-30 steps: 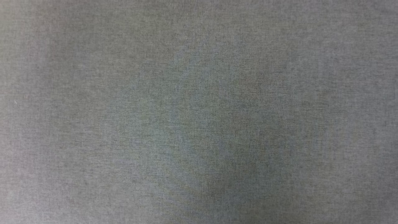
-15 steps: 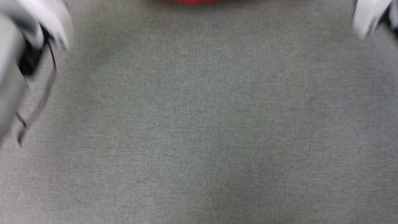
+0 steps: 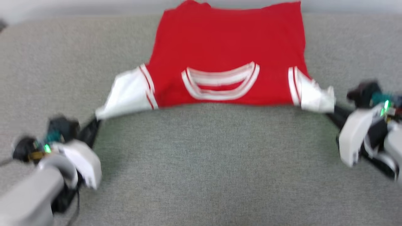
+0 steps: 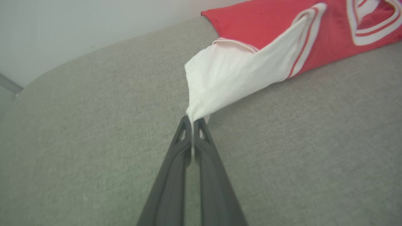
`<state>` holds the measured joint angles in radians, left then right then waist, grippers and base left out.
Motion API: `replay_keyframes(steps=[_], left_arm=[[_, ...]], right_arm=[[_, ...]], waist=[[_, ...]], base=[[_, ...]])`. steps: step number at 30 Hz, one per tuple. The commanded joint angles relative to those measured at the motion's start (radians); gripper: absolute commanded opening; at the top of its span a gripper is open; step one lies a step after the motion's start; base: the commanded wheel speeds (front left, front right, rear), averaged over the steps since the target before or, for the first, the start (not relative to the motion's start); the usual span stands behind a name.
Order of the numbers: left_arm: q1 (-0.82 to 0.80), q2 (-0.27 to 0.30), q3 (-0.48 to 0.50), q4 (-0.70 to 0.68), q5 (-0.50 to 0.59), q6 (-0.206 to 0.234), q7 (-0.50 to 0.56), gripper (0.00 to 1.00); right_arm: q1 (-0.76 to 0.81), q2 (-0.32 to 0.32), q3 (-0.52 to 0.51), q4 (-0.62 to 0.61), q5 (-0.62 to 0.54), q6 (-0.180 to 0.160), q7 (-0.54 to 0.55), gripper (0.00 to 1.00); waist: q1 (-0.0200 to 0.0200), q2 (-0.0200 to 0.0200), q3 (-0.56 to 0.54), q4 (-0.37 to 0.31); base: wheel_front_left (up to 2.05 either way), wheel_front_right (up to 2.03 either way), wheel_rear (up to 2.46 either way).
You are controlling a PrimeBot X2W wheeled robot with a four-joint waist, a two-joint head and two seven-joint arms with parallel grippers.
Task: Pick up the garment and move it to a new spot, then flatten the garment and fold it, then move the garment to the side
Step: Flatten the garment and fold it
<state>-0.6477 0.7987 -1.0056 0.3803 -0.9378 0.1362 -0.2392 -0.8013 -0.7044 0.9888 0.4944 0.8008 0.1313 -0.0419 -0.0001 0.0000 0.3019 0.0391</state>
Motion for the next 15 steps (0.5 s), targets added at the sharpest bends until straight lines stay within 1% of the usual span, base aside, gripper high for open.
replay_keyframes(steps=[1,4,7,12,15], left_arm=[[0.03,0.006,-0.004,-0.013,-0.012,0.01,0.003,0.0],[0.118,0.039,-0.011,-0.063,-0.038,0.047,0.003,0.0],[0.196,0.058,-0.029,-0.107,-0.063,0.068,0.006,0.0],[0.3,0.083,-0.057,-0.158,-0.087,0.098,0.011,0.0],[0.348,0.09,-0.071,-0.179,-0.101,0.114,0.01,0.0]], right_arm=[[0.036,-0.011,0.005,-0.01,0.006,-0.001,0.005,0.0],[0.119,-0.047,0.006,-0.063,0.019,-0.001,0.022,0.0],[0.214,-0.079,-0.006,-0.114,0.033,-0.001,0.042,0.0],[0.37,-0.138,-0.064,-0.198,0.048,-0.001,0.066,0.0],[0.477,-0.163,-0.112,-0.245,0.055,-0.001,0.075,0.0]], waist=[[0.0001,0.0,-0.032,0.002],[0.0001,0.0,-0.07,0.003],[0.0001,0.0,-0.104,0.008],[0.0001,0.0,-0.152,0.018],[0.0001,0.0,-0.177,0.025]], base=[[0.0,0.0,0.0],[0.0,0.0,0.0],[0.0,0.0,0.0],[0.0,0.0,0.0],[0.0,0.0,0.0]])
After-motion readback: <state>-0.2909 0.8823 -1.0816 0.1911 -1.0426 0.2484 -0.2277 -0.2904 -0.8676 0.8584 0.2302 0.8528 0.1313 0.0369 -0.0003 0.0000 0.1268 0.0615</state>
